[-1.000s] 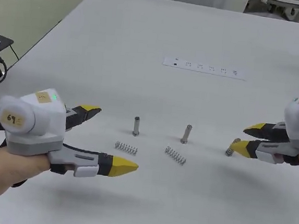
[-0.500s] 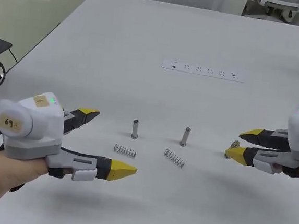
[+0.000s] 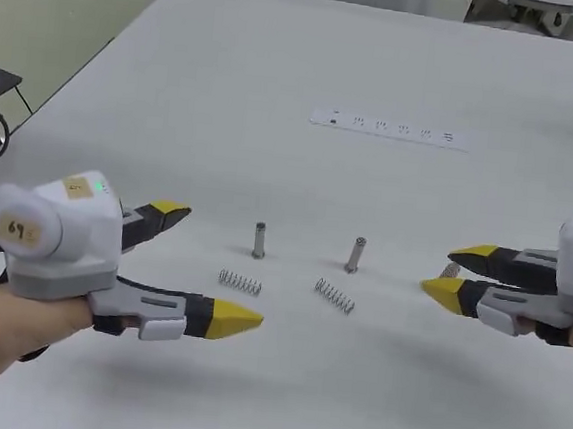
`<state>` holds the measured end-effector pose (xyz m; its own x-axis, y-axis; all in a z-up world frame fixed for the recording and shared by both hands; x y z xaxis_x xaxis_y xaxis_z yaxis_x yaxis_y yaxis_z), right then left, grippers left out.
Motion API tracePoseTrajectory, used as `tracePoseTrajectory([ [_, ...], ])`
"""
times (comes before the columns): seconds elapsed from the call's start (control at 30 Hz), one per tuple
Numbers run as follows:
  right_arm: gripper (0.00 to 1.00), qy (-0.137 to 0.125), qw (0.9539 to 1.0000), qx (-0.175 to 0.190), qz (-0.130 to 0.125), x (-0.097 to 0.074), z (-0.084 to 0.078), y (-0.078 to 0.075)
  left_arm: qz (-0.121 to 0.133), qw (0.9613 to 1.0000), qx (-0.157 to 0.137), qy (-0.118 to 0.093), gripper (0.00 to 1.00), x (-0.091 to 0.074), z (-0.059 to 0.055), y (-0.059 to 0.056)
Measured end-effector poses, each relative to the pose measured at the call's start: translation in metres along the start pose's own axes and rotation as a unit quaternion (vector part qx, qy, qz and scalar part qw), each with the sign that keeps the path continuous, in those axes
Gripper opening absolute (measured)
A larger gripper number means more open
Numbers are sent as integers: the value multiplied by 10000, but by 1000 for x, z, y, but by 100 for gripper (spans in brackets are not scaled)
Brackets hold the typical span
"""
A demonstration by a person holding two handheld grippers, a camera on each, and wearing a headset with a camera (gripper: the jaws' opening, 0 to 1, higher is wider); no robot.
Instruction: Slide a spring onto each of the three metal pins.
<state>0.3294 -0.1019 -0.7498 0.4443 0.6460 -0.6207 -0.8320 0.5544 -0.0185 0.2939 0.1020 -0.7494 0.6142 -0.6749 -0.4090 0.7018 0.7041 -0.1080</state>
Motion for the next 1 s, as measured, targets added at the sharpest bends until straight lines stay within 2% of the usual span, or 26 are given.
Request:
tracePoseTrajectory([
  [0.47, 28, 33, 9997, 130, 189, 18, -4, 17, 4, 10000, -22, 36, 98, -1, -4, 2],
  [1.0, 26, 247, 9987, -51, 452, 58, 1, 38, 17, 10000, -41, 53, 98, -3, -6, 2],
])
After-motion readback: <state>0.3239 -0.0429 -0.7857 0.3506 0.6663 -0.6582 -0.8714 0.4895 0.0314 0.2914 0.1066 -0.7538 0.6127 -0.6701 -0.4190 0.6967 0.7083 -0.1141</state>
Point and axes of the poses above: the centre of the closed fingertips' face, and the gripper's own axes: x roughly forward along the fingers, y roughly to its left, z roughly out of its top, the point moved 1 cm from there along -x, roughly backward along the fingers, and after that the axes turned 5 degrees about y, right-handed, at the moved point
